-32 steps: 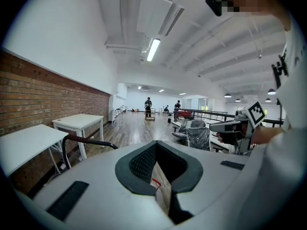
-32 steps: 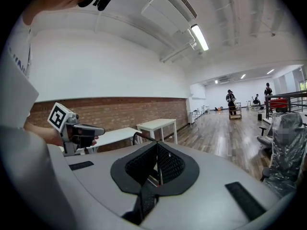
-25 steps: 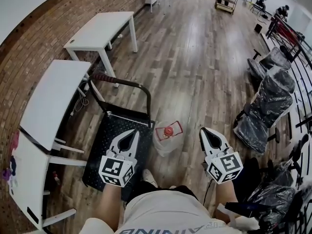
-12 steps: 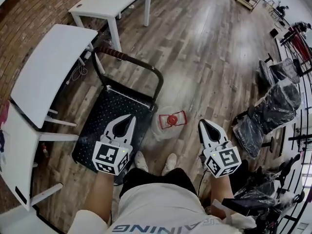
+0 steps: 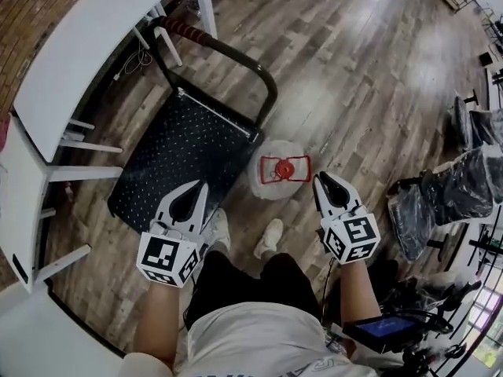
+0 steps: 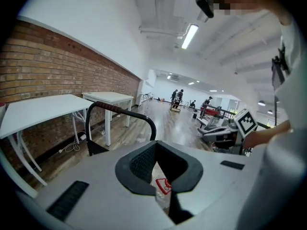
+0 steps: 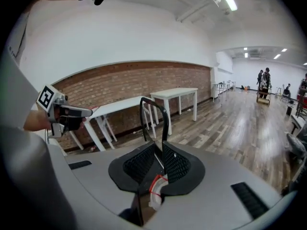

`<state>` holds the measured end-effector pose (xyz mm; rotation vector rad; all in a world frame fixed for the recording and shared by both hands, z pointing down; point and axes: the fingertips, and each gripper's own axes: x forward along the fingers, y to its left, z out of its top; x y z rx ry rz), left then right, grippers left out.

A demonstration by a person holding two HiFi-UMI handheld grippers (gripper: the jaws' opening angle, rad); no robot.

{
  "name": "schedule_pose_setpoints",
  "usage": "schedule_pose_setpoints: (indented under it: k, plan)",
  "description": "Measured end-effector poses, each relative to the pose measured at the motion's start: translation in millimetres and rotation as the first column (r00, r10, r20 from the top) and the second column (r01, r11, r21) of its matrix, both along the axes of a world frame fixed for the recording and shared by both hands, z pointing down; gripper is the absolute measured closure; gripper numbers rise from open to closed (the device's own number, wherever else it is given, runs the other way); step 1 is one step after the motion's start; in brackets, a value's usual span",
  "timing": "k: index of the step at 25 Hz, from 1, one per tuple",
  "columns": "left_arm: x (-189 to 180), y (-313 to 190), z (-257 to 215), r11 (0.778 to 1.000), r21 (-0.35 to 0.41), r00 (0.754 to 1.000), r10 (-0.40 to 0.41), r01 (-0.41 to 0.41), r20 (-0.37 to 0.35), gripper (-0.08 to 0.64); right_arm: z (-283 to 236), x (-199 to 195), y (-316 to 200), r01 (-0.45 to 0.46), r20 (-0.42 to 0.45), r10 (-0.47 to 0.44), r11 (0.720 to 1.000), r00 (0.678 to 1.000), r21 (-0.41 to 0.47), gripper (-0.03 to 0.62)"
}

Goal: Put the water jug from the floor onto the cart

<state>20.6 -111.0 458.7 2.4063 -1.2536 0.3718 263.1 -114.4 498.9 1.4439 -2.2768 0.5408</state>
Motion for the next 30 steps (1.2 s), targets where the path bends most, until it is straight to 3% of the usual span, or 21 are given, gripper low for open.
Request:
schedule_pose_setpoints:
  k: [5,10,15,22,30]
  plan:
    - [7.0,12.0,26.8,1.000,-0.009,0.999,-0.008,0.007,-0.032,0.560,77.0,-2.1,-8.7,0.045,0.008,-0.045,0.994,0.999,-0.098,0.488]
    - [-0.6,16.8,73.3,0.996,-0.069,0.999,-0.051,0.053,0.018,0.560,143.4,-0.9,-25.7,0.051,-0.018,-0.055,0.987,0.998,-0.149,0.396]
    - [-9.3,21.5,108.7,0.990,-0.108,0.995,-0.081,0.086,0.055,0.560,217.0,-2.7,-39.8,0.061,-0.110,-0.084,0.979,0.990,-0.196,0.278]
    - [-20.3,46.8,146.2,0.976,-0.171,0.988,-0.118,0.134,0.103,0.560,304.6,-6.9,-35.8,0.084,-0.179,-0.135,0.960,0.975,-0.268,0.233]
    - [-28.5,67.6,165.5,0.962,-0.217,0.982,-0.145,0.169,0.122,0.560,355.2,-2.8,-33.3,0.047,-0.181,-0.115,0.939,0.977,-0.341,0.230]
